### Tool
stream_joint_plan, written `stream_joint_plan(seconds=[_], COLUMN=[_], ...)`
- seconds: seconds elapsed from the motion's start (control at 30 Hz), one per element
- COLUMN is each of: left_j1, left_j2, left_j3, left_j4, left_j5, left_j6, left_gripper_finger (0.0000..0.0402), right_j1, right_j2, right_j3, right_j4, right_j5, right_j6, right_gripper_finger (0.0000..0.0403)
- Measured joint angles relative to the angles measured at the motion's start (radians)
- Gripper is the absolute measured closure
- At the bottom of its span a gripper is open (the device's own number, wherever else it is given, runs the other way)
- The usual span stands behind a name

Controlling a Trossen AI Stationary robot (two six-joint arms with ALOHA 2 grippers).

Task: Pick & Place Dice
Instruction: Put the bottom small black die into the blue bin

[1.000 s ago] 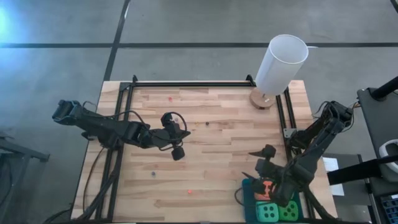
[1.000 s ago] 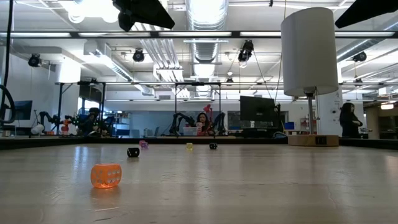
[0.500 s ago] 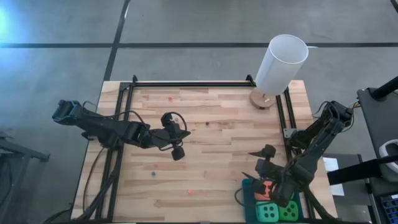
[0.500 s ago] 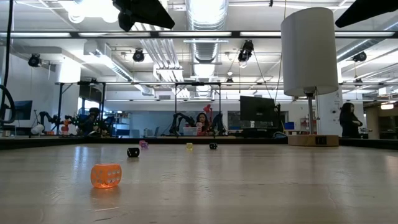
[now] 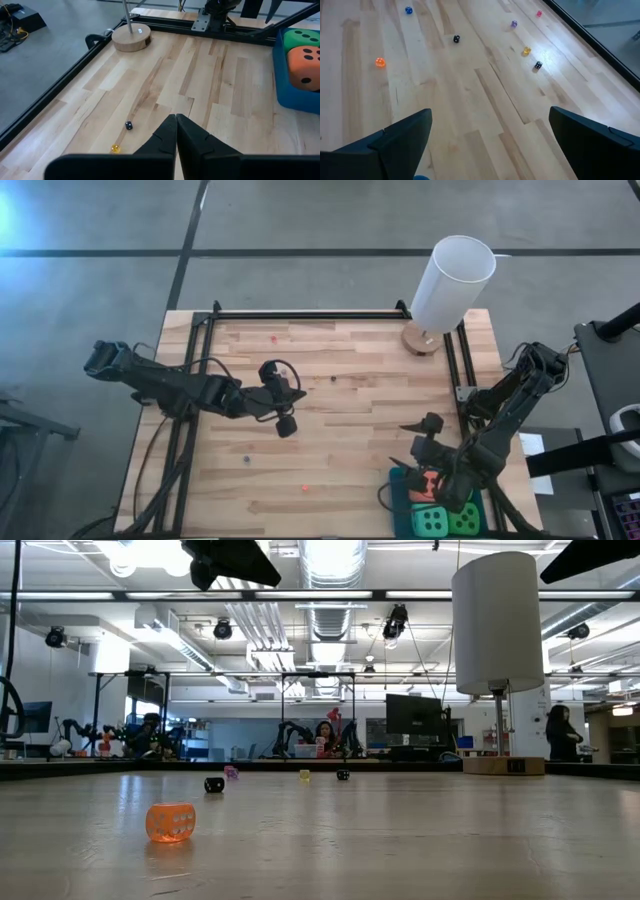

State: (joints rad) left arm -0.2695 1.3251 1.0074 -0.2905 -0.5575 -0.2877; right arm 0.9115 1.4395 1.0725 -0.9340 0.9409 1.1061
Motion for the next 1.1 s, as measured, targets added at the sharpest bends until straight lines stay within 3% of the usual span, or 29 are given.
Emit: stream_joint_plan(seconds=[0.2,0.47,0.77,1.1], left_j1=[0.0,-0.04,-0.157,-0.18], left_j2=[0.0,0.001,0.005,0.097], left_j3=[0.0,0.0,-0.002,-0.093], left_j4=[-0.042,-0.108,-0.136,-0.098], left_j5=[0.006,0.124,0.124,0.14], left_j6=[-0.02,-0.027,-0.035,-0.112], left_gripper_finger=[0.0387,0.0398,0.0398,0.0398], right_j1=[0.0,0.0,0.0,0.0], right_j2=[0.0,0.0,0.0,0.0], right_j3=[0.0,0.0,0.0,0.0], right_j4=[0.001,0.001,0.001,0.003], right_j5=[0.001,0.001,0.001,0.0], right_j6=[-0.01,-0.009,-0.007,-0.007], right_gripper_finger=[0.0003,0.0003,0.0003,0.0003])
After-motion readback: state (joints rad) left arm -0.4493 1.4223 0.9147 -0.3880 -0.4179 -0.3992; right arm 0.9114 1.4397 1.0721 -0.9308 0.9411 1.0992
